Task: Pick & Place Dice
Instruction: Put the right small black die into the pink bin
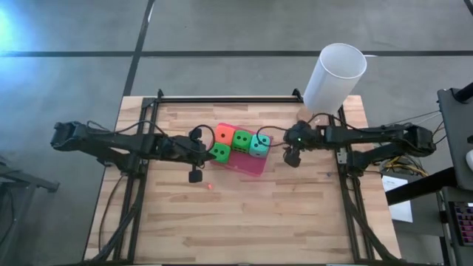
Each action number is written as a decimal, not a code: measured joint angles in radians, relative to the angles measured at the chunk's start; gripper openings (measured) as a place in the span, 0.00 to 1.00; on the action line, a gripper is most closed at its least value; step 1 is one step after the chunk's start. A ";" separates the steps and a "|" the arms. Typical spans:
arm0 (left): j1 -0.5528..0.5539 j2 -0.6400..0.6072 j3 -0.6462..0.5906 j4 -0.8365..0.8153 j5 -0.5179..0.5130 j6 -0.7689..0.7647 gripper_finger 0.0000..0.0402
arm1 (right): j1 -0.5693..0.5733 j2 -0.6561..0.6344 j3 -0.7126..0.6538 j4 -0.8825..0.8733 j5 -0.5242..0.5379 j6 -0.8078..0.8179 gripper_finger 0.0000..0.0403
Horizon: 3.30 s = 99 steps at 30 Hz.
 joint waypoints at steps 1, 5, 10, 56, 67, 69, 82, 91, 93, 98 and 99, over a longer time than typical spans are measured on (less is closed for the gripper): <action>0.000 0.000 0.000 0.000 0.000 0.001 0.03 | -0.016 0.013 -0.006 0.019 0.000 -0.019 0.49; 0.000 0.000 0.000 0.000 0.000 0.003 0.03 | -0.071 0.077 -0.012 0.106 -0.020 -0.099 0.49; 0.000 0.000 0.000 0.000 0.000 0.003 0.03 | -0.146 0.179 -0.006 0.221 -0.142 -0.189 0.49; 0.000 0.000 -0.013 0.000 0.000 -0.002 0.03 | -0.288 0.473 0.038 0.466 -0.321 -0.447 0.29; 0.000 0.001 -0.013 0.000 0.000 -0.004 0.03 | -0.291 0.473 0.037 0.458 -0.326 -0.443 0.12; 0.000 0.001 -0.013 -0.001 0.000 -0.004 0.03 | -0.291 0.473 0.037 0.458 -0.325 -0.439 0.12; 0.000 0.001 -0.013 -0.001 0.000 -0.004 0.03 | -0.285 0.240 0.031 0.155 -0.299 -0.358 0.12; 0.000 0.001 -0.013 -0.001 0.000 -0.003 0.03 | -0.197 -0.002 0.032 0.098 -0.303 -0.269 0.13; 0.000 0.001 -0.013 0.000 0.000 -0.003 0.03 | -0.166 -0.043 0.032 0.095 -0.304 -0.243 0.13; 0.000 0.001 -0.013 0.000 0.000 -0.003 0.03 | -0.088 -0.113 0.032 0.097 -0.282 -0.163 0.13; 0.000 0.001 -0.013 0.000 0.000 -0.003 0.03 | -0.071 -0.119 0.032 0.097 -0.280 -0.157 0.13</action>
